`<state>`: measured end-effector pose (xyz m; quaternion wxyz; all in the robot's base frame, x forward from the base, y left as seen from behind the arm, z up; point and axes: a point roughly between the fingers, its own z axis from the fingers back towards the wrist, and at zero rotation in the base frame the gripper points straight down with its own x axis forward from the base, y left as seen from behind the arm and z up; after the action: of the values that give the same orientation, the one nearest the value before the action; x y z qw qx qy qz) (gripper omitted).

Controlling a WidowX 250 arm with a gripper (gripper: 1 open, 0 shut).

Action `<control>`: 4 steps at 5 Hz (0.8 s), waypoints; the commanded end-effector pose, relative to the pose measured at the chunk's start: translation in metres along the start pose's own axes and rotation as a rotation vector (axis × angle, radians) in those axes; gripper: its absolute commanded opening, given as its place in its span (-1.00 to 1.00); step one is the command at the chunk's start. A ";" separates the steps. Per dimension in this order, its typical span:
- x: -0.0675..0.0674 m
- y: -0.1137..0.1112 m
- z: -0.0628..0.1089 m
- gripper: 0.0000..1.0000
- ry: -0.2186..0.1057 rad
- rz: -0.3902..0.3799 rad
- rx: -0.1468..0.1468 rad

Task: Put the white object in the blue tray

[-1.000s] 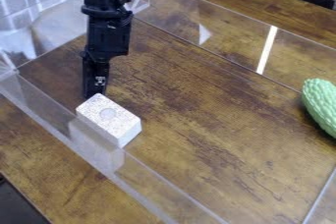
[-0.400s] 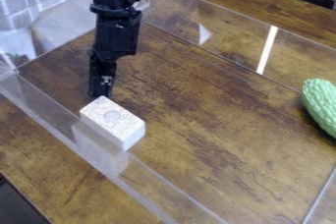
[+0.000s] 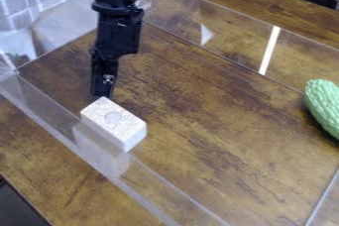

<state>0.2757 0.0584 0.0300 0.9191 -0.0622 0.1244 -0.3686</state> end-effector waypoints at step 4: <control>0.017 0.007 0.011 -1.00 -0.027 -0.059 0.067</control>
<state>0.2832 0.0526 0.0225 0.9099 -0.0572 0.1221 -0.3922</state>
